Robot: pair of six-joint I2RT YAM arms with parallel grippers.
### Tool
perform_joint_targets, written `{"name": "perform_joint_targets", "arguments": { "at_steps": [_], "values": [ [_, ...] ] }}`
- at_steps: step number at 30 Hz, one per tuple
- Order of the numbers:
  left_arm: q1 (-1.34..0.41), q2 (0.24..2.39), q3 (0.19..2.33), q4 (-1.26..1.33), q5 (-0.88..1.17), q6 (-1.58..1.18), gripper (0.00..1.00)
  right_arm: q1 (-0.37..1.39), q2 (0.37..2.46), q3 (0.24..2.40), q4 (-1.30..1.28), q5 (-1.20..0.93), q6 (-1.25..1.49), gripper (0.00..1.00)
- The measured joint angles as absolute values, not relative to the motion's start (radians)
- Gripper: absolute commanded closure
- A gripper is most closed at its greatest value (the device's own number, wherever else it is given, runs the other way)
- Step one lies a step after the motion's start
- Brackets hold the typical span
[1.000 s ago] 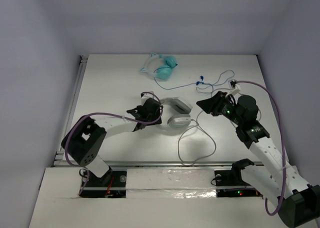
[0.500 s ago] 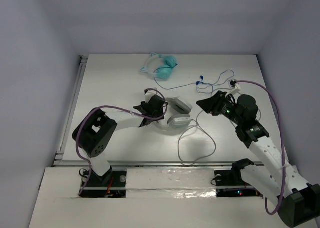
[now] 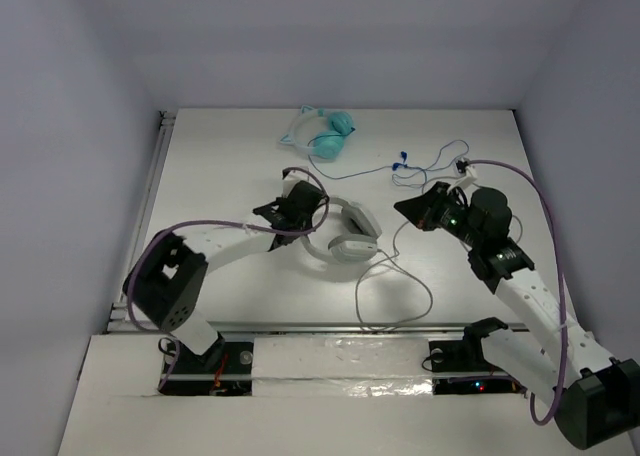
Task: Wrap the headphones
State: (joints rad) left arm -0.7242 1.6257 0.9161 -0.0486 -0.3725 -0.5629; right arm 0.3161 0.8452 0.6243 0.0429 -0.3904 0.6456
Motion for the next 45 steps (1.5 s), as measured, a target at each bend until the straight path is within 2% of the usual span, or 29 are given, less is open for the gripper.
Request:
{"name": "perform_joint_targets", "arguments": {
  "at_steps": [4,7,10,11,13,14,16,20,25,34,37,38,39,40,45],
  "values": [
    [-0.706,1.478,1.016,-0.218,-0.401,-0.474,1.0,0.321,0.891,0.624,0.102,-0.428,0.655,1.0],
    [-0.669,1.391,1.124,-0.278,-0.418,-0.425,1.0,0.334,0.929,0.625,0.162,-0.468,0.669,0.94],
    [-0.615,1.319,1.227,-0.299,-0.435,-0.377,1.0,0.35,0.973,0.64,0.202,-0.495,0.678,0.66],
    [-0.599,1.303,1.26,-0.309,-0.442,-0.361,1.0,0.354,0.986,0.649,0.208,-0.501,0.678,0.47],
    [-0.565,1.283,1.317,-0.324,-0.446,-0.329,1.0,0.356,1.016,0.68,0.226,-0.509,0.672,0.34],
    [-0.549,1.277,1.346,-0.336,-0.445,-0.315,1.0,0.356,1.031,0.697,0.239,-0.511,0.665,0.24],
    [-0.515,1.275,1.396,-0.355,-0.428,-0.292,1.0,0.358,1.058,0.727,0.262,-0.513,0.651,0.19],
    [-0.47,1.275,1.47,-0.404,-0.355,-0.261,1.0,0.381,1.132,0.77,0.3,-0.517,0.606,0.18],
    [-0.426,1.296,1.546,-0.463,-0.231,-0.242,1.0,0.474,1.224,0.782,0.293,-0.505,0.537,0.21],
    [-0.311,1.341,1.639,-0.503,0.001,-0.257,1.0,0.491,1.251,0.664,0.427,-0.458,0.537,0.37],
    [-0.299,1.349,1.69,-0.506,0.041,-0.271,1.0,0.491,1.251,0.619,0.481,-0.449,0.553,0.57],
    [-0.299,1.351,1.709,-0.506,0.052,-0.274,1.0,0.491,1.25,0.604,0.495,-0.445,0.558,0.83],
    [-0.299,1.351,1.727,-0.505,0.06,-0.276,1.0,0.491,1.25,0.593,0.503,-0.44,0.559,0.95],
    [-0.299,1.351,1.743,-0.504,0.066,-0.279,1.0,0.491,1.248,0.588,0.505,-0.435,0.566,1.0],
    [-0.29,1.34,1.719,-0.443,0.078,-0.296,1.0,0.496,1.153,0.606,0.411,-0.41,0.565,1.0]
  ]
}}
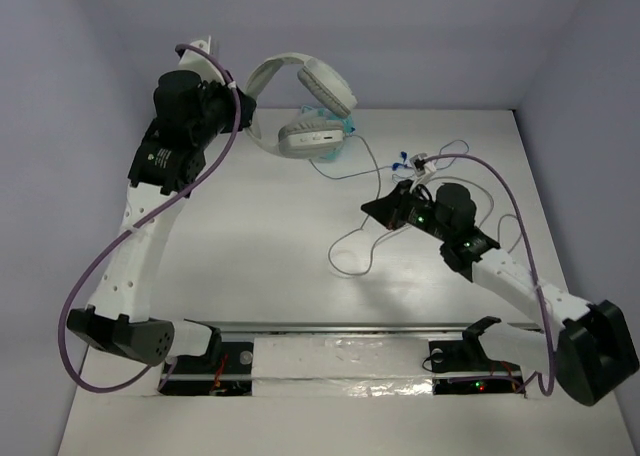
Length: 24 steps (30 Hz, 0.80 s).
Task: Wrap the headphones
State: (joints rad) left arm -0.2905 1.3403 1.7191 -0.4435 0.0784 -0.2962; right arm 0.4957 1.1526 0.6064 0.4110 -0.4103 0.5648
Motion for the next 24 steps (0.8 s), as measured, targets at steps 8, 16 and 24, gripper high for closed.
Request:
{"name": "perform_joint_targets", "arguments": {
  "at_steps": [8,16,24],
  "values": [
    [-0.218,1.348,1.496,-0.377,0.186,-0.382,1.0,0.519,1.055,0.856,0.192,-0.256,0.508,1.0],
    [-0.2,1.278,1.358,-0.337,0.281,-0.42,1.0,0.519,1.33,0.978,0.128,-0.075,0.437,1.0],
    [-0.163,1.254,1.346,-0.288,0.434,-0.484,1.0,0.519,1.434,0.865,0.324,-0.155,0.46,0.4]
  ]
}}
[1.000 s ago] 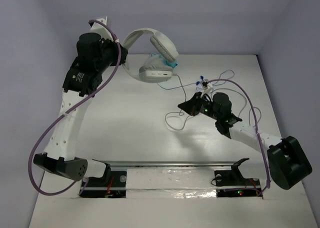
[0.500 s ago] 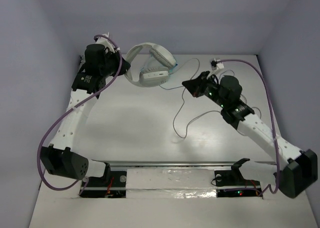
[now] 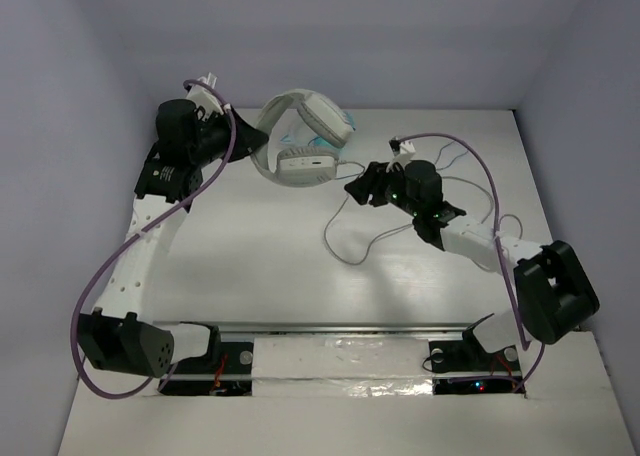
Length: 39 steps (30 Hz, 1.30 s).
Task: Wrap the headphones
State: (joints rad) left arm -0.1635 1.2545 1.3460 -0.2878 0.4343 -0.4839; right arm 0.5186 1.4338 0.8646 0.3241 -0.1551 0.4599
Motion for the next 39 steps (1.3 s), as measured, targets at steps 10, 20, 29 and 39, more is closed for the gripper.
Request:
{"name": "perform_joint_targets", "arguments": {
  "at_steps": [10,20,29,39],
  "values": [
    [-0.161,1.255,1.436,-0.242,0.51,-0.558,1.0,0.519,1.611,0.756,0.679,-0.306,0.536,0.28],
    [-0.161,1.267,1.49,-0.189,0.546,-0.635,1.0,0.52,1.723,0.703,0.941,-0.368,0.625,0.26],
    [-0.161,1.267,1.496,-0.157,0.545,-0.669,1.0,0.569,1.866,0.728,1.163,-0.41,0.752,0.38],
    [-0.161,1.267,1.493,-0.14,0.499,-0.688,1.0,0.611,1.972,0.744,1.244,-0.421,0.894,0.97]
  ]
}}
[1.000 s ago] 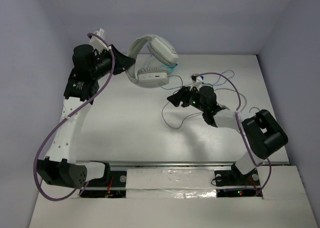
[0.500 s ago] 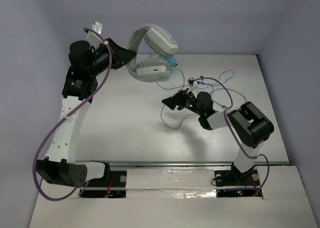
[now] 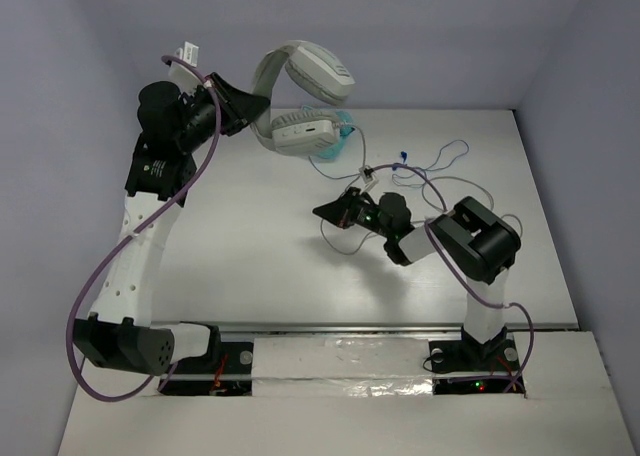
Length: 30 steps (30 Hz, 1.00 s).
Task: Wrap the headphones
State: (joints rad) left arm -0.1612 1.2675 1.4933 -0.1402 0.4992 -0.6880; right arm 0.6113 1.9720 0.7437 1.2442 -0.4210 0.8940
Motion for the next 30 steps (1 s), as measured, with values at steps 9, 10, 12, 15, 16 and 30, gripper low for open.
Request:
{"name": "perform_joint_targets", "arguments": {
  "at_steps": [9,10,12,15,16,30],
  "values": [
    [-0.161,1.23,1.274,-0.016,0.284,-0.762,1.0,0.734,1.673,0.743,0.786,-0.295,0.748,1.0],
    [-0.161,1.216,1.211,0.007,0.252,-0.781,1.0,0.749,1.638,0.758,0.683,-0.262,0.725,1.0],
    [-0.161,1.205,1.117,0.015,0.194,-0.816,1.0,0.768,1.61,0.799,0.503,-0.199,0.685,1.0],
    [-0.162,1.209,1.029,0.007,0.096,-0.843,1.0,0.785,1.603,0.836,0.278,-0.12,0.641,1.0],
    [-0.162,1.208,1.009,0.006,0.066,-0.85,1.0,0.787,1.603,0.837,0.191,-0.097,0.629,1.0],
    [-0.15,0.963,0.991,-0.056,-0.311,-0.781,1.0,0.787,1.483,0.777,-0.194,0.121,0.648,1.0]
  ]
}}
